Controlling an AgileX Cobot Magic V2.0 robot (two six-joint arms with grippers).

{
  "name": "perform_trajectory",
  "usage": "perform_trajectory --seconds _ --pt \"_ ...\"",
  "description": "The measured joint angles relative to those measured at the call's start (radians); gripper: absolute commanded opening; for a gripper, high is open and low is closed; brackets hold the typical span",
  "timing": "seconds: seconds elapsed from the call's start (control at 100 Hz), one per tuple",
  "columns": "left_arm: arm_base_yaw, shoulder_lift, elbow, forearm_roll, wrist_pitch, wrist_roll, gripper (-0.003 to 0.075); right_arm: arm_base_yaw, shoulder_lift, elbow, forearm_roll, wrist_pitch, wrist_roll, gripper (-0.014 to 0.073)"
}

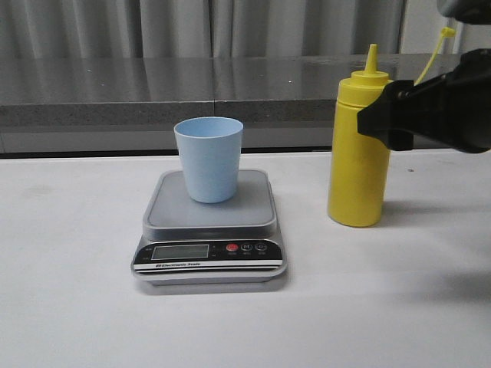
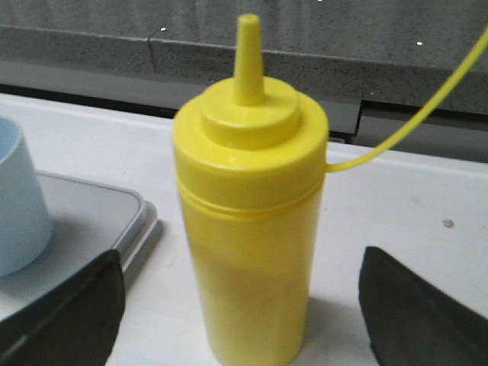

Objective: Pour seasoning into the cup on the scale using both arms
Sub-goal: 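Reach the right gripper to the yellow squeeze bottle and grasp it, then lift the yellow bottle and tilt its nozzle down over the blue cup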

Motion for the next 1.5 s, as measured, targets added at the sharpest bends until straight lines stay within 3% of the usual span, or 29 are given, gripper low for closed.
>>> perform_trajectory --seconds 0.17,0.39,0.92,1.06,1.32,1.5 --pt "0.000 0.000 0.000 0.000 0.000 0.000 0.0010 0.000 0.115 -0.003 0.058 -0.138 0.000 0.0620" --pt "0.000 0.000 0.000 0.000 0.000 0.000 0.0010 0.000 0.206 -0.038 -0.015 -0.204 0.006 0.0620" --pt "0.000 0.000 0.002 0.000 0.000 0.000 0.0010 0.000 0.358 -0.198 -0.020 -0.231 0.042 0.0602" --pt "0.000 0.000 0.002 0.000 0.000 0.000 0.0010 0.000 0.366 -0.211 -0.014 -0.236 0.044 0.0480" --pt "0.000 0.000 0.002 0.000 0.000 0.000 0.0010 0.000 0.366 -0.211 -0.006 -0.244 0.044 0.0144" --pt "0.000 0.000 0.002 0.000 0.000 0.000 0.0010 0.000 0.366 -0.211 -0.004 -0.244 0.037 0.0066"
